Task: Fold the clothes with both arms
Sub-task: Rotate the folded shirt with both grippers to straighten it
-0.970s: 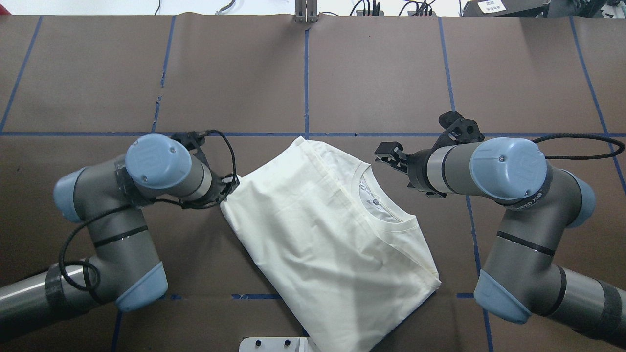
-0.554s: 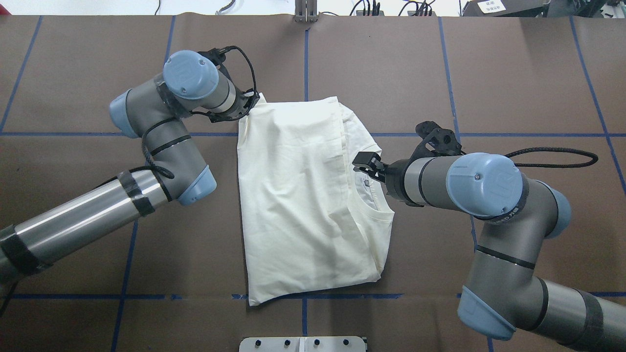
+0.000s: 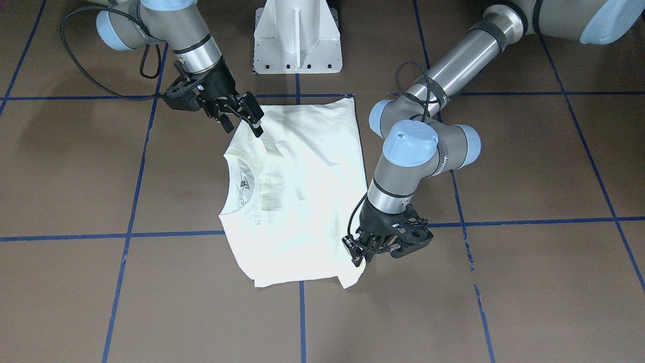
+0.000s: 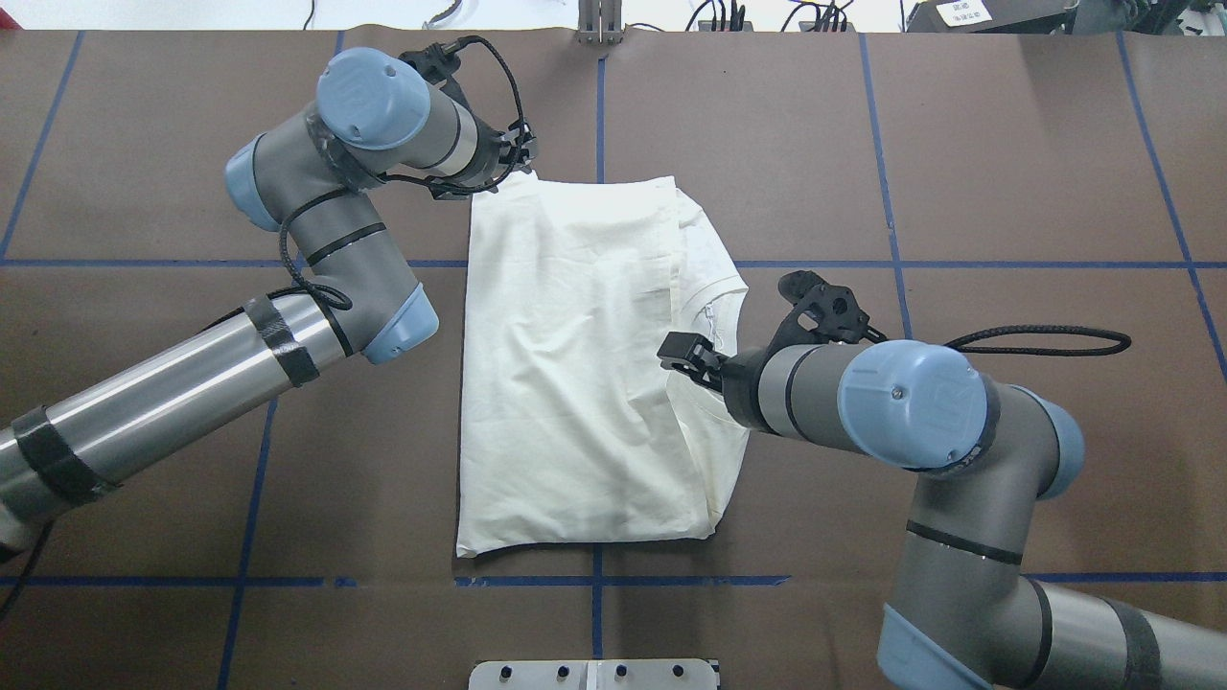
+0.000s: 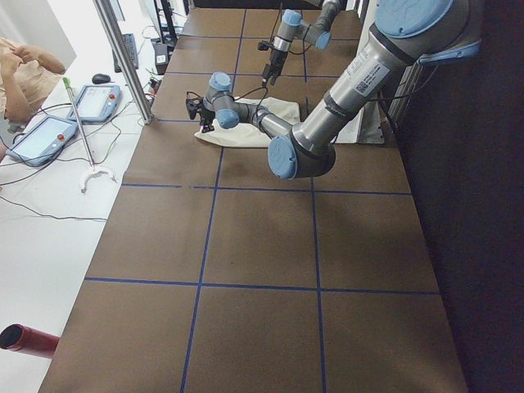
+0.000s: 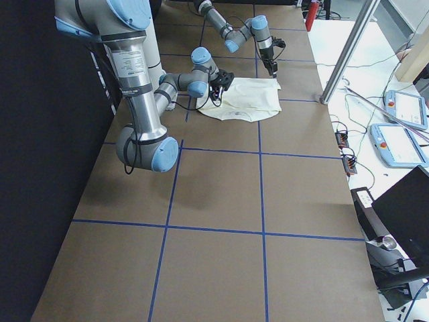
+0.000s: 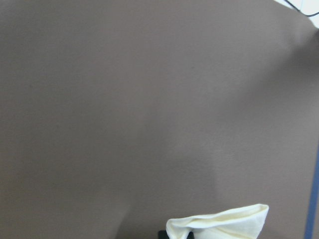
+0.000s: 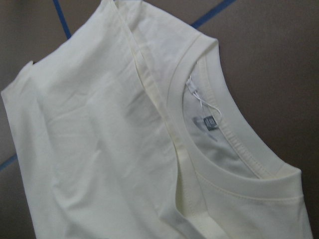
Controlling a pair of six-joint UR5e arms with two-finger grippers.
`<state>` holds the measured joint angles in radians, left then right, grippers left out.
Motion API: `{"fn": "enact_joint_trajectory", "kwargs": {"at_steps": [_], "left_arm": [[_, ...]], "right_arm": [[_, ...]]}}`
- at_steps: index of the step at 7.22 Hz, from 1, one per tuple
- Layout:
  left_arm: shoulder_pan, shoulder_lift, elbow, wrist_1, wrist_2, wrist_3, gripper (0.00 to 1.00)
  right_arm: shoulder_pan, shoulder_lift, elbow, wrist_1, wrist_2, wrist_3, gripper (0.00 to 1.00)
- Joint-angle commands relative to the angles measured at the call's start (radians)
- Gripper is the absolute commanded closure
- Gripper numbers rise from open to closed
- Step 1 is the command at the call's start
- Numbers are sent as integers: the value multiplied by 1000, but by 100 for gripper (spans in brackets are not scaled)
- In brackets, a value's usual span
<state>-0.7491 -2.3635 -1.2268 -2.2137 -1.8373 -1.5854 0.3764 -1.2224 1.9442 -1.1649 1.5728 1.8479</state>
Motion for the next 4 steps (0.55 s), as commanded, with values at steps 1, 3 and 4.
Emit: {"fn": "enact_joint_trajectory", "kwargs": {"at_steps": [1, 3, 4], "left_arm": [[-1, 204, -277, 15, -69, -19, 39], [-3, 228, -298, 22, -68, -19, 39], [-3, 230, -300, 22, -66, -19, 39]], "right_arm": [[-128, -8, 1, -100, -86, 0, 0], [-177, -14, -17, -153, -94, 26, 26], [-186, -12, -17, -176, -93, 30, 34]]}}
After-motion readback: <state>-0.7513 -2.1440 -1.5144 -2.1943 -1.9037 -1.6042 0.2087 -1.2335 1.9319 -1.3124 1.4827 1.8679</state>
